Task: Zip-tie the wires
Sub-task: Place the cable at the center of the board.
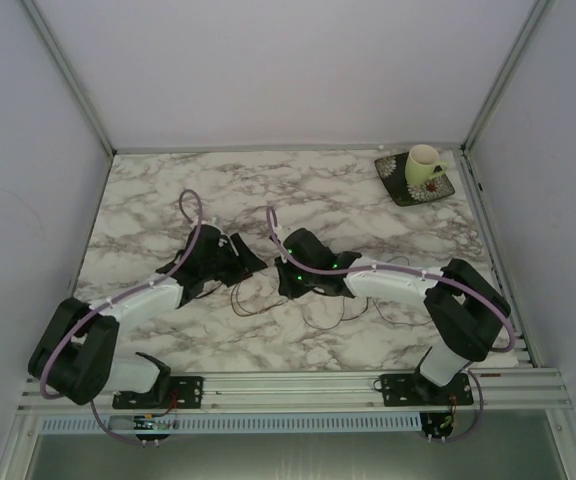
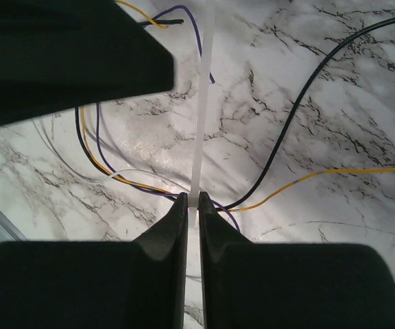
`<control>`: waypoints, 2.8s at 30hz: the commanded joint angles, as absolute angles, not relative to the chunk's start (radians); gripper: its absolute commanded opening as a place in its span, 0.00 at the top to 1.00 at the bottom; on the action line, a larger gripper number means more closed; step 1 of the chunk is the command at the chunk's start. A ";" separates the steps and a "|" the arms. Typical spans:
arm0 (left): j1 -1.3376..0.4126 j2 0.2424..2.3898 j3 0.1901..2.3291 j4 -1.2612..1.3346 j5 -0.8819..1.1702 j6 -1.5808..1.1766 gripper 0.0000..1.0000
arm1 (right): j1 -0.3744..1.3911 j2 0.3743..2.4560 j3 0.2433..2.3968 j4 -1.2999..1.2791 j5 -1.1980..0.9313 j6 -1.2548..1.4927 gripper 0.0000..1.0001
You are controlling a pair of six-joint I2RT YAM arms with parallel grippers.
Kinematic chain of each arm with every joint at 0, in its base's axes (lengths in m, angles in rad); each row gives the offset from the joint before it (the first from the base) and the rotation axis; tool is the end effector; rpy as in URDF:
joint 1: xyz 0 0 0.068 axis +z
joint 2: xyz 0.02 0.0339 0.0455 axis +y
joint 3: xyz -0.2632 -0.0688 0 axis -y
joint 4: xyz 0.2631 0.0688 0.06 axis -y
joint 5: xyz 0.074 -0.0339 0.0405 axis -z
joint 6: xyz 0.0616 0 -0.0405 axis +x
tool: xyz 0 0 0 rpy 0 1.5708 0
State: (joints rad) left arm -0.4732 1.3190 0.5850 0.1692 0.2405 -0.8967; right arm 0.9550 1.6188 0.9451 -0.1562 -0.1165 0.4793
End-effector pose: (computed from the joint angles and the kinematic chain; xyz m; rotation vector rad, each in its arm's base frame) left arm 0.2630 -0.1512 0.1651 -0.3345 2.2849 -1.0176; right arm 0.2061 0.3037 0.1594 -0.6573 2.4658 0.7633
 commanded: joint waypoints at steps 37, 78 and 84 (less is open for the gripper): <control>-0.457 1.546 0.842 0.305 0.204 -0.905 1.00 | 1.009 1.617 0.930 -0.158 -0.078 0.516 1.00; -0.347 1.616 0.933 0.276 0.205 -0.843 1.00 | 1.035 1.720 1.039 -0.264 -0.022 0.437 1.00; -0.344 1.623 0.939 0.257 0.214 -0.836 1.00 | 0.992 1.674 1.078 -0.264 -0.043 0.432 0.85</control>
State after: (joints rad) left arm -0.3626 1.6188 0.8879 0.1928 0.2470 -0.8555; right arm 1.0100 1.7061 1.0367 -0.1986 -0.0147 0.4446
